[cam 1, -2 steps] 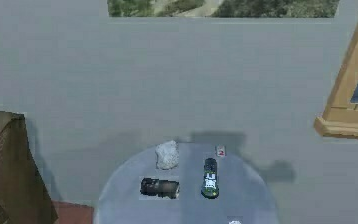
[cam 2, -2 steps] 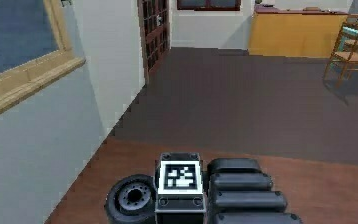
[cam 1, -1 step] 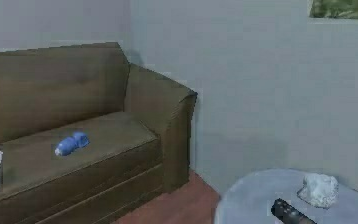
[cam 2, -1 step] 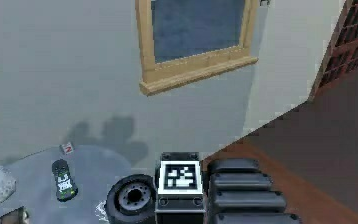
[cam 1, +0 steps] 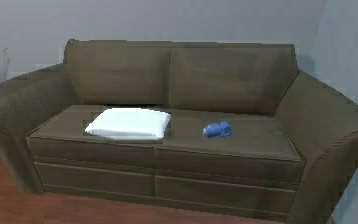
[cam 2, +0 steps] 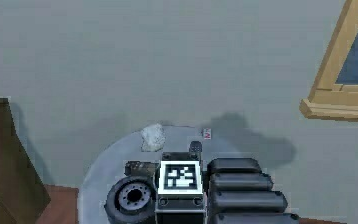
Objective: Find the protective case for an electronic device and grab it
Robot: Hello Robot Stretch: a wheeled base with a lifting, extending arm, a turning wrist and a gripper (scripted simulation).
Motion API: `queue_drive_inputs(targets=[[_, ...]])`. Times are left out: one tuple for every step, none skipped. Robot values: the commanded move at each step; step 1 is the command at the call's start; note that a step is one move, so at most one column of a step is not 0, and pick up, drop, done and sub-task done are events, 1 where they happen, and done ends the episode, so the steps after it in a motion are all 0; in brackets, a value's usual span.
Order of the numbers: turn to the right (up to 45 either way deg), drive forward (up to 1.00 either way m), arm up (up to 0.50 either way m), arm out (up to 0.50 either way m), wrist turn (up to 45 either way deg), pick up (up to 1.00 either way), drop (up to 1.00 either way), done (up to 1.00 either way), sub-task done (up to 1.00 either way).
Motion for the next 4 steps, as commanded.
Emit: queue_drive_inputs(targets=[[0.0, 0.0, 0.0, 0.24, 0.0, 0.0, 0.0, 0.0, 0.0], [0.0, 0.0, 0.0, 0.0, 45.0, 0.0, 0.0, 0.0, 0.0], [0.0, 0.0, 0.0, 0.0, 45.0, 0.0, 0.0, 0.0, 0.0], [0.0, 0.0, 0.0, 0.0, 24.0, 0.0, 0.0, 0.0, 0.0]])
